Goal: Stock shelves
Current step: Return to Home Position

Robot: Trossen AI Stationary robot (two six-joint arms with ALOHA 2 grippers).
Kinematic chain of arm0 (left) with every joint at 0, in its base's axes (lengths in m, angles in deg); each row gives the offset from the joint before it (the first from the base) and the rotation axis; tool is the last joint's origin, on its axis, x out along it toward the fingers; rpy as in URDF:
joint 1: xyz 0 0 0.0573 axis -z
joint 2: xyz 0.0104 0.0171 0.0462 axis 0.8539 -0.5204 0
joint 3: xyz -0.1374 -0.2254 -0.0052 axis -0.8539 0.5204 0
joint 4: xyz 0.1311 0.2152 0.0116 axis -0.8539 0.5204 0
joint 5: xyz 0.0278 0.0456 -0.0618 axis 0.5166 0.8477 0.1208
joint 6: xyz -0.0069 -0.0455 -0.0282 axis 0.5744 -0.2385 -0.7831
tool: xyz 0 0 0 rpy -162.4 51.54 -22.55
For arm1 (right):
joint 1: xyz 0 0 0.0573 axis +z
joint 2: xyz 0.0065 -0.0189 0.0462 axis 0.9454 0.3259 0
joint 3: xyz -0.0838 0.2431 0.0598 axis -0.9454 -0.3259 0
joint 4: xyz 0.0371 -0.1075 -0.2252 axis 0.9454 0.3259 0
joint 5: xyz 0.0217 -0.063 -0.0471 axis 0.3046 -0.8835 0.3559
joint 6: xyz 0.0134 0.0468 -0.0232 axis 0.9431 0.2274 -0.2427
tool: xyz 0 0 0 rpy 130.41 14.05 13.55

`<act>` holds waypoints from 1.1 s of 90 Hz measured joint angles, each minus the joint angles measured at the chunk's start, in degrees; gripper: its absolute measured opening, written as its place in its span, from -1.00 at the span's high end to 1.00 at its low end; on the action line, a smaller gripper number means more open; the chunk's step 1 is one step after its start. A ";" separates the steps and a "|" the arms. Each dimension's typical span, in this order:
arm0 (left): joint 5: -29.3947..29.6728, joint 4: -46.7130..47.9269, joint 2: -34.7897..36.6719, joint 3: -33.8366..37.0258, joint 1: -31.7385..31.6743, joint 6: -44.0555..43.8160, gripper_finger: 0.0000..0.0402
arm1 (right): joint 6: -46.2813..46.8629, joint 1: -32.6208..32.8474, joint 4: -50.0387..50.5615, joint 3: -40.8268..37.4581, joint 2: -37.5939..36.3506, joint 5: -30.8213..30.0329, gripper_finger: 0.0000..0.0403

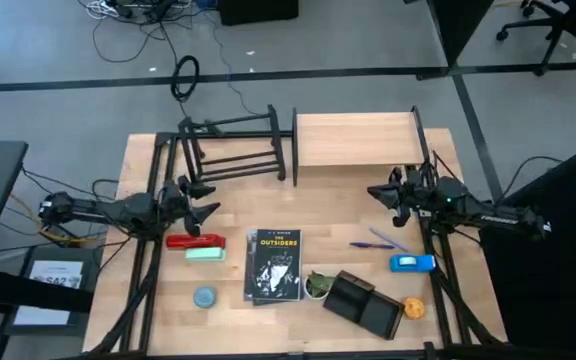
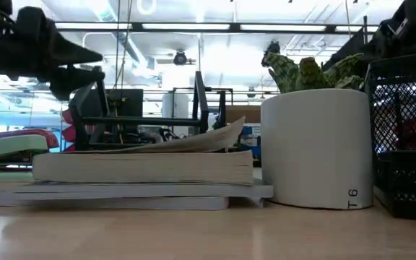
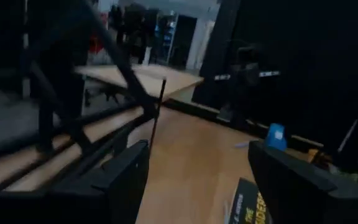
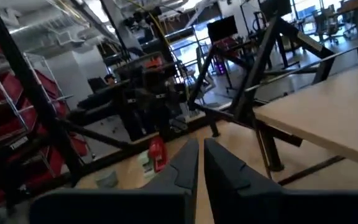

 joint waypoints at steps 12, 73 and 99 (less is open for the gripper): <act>1.50 2.34 -0.55 0.00 0.00 5.11 -0.26 | 0.03 0.00 -0.03 -0.02 0.00 0.04 1.00; 1.55 1.71 0.71 0.04 -0.81 9.06 -0.26 | 0.12 3.08 -0.08 -0.07 -0.13 -0.26 1.00; 1.57 0.54 5.18 0.07 -6.49 9.06 -0.26 | 0.17 7.04 -1.41 -0.09 -3.17 -0.35 0.98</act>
